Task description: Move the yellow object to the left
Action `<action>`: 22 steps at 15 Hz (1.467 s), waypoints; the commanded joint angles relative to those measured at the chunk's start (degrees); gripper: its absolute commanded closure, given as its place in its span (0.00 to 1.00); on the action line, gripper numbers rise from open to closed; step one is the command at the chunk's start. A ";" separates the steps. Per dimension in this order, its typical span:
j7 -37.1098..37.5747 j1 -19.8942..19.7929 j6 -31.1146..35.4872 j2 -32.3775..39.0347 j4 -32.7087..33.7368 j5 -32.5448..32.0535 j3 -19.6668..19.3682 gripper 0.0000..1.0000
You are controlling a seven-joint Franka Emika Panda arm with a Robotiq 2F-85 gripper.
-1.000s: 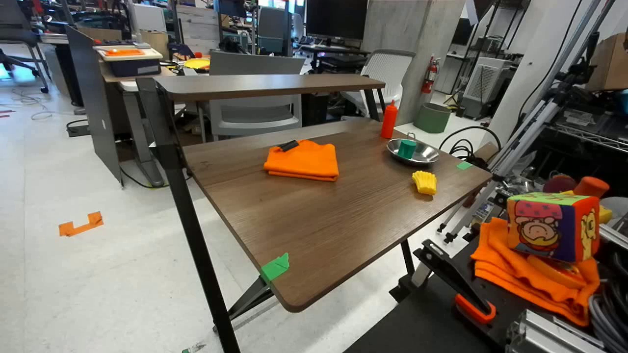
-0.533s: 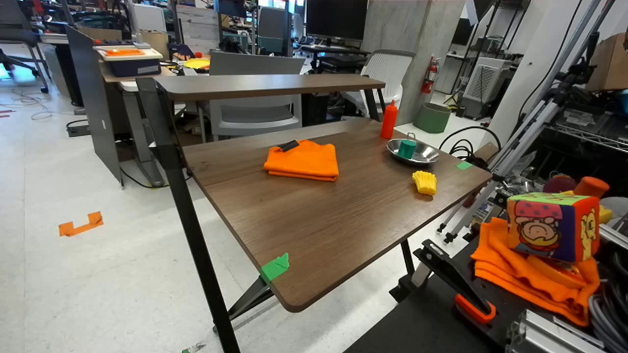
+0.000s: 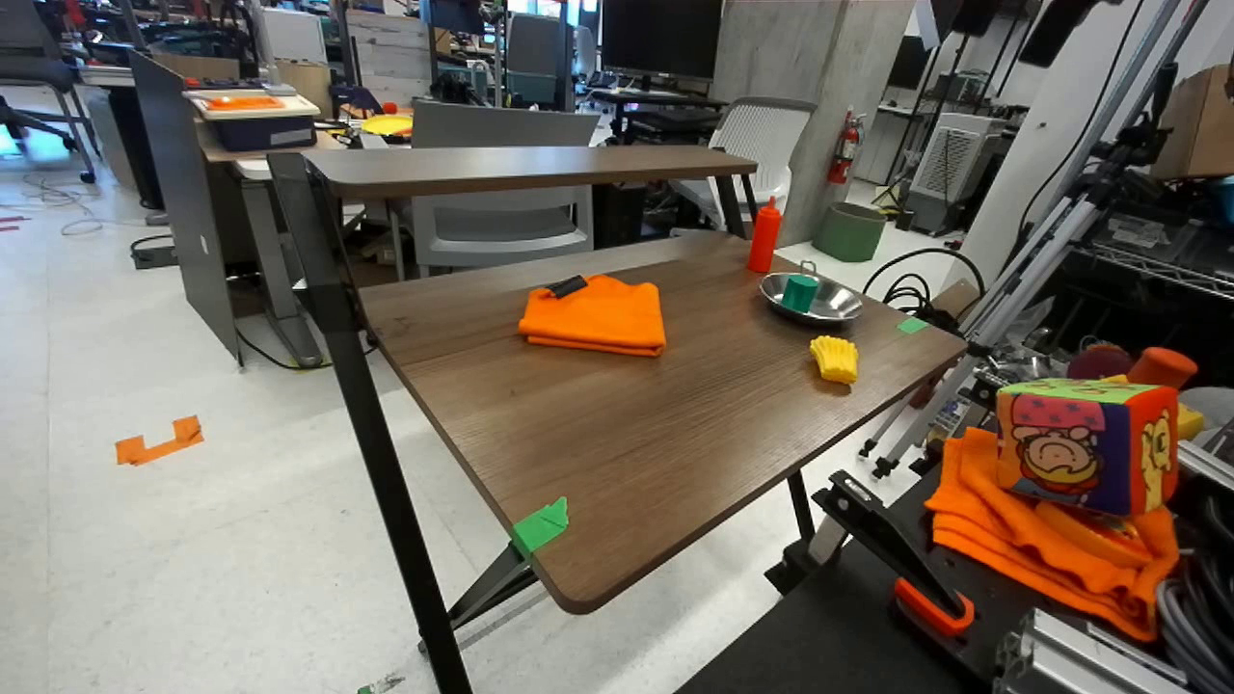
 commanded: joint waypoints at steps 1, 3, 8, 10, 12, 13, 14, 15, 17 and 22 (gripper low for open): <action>0.68 -1.57 4.03 5.03 -0.25 -0.91 -1.22 0.00; 1.11 -2.21 5.48 8.14 0.17 -0.91 -1.62 0.00; 3.15 -2.85 9.37 15.37 0.88 0.20 -2.40 0.00; 5.18 -2.86 10.85 18.14 1.20 0.21 -2.42 0.00; 7.63 -2.76 12.66 20.93 1.59 -0.32 -2.29 0.00; 8.91 -2.65 14.35 22.94 1.95 -0.85 -2.19 0.00; 9.84 -2.52 15.45 24.33 2.31 -1.15 -2.21 0.00; 10.74 -2.36 16.86 26.06 2.75 -1.51 -2.25 0.00; 12.39 -1.81 20.32 29.32 3.51 -2.22 -2.40 0.00; 18.31 0.93 25.50 37.10 6.67 -7.21 -4.24 0.00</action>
